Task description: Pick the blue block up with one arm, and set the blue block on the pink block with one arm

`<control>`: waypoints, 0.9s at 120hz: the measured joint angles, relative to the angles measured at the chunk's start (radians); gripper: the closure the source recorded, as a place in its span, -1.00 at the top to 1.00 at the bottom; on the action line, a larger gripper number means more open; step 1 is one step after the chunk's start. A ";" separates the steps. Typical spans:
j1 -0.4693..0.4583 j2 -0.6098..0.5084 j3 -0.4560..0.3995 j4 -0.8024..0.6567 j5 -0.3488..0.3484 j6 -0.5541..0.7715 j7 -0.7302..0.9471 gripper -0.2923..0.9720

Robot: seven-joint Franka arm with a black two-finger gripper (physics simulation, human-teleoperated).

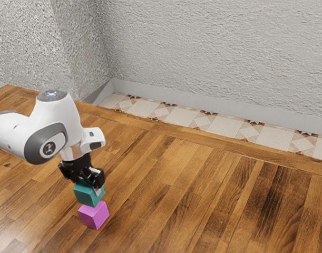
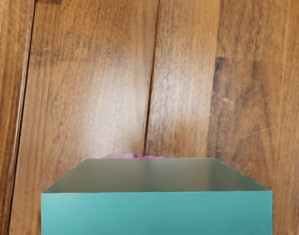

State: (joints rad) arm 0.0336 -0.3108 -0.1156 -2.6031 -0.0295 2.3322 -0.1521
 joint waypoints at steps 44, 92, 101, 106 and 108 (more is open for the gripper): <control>0.000 0.007 -0.001 -0.013 0.002 -0.015 -0.041 -0.01; -0.001 0.107 0.042 0.301 -0.040 -0.129 -0.023 0.44; -0.002 0.205 0.088 0.600 -0.078 -0.262 -0.020 0.47; -0.045 0.240 0.160 0.730 -0.089 -0.346 -0.019 0.48; -0.063 0.251 0.191 0.769 -0.092 -0.378 -0.018 0.49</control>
State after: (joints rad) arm -0.0292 -0.0597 0.0752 -1.8338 -0.1214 1.9538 -0.1699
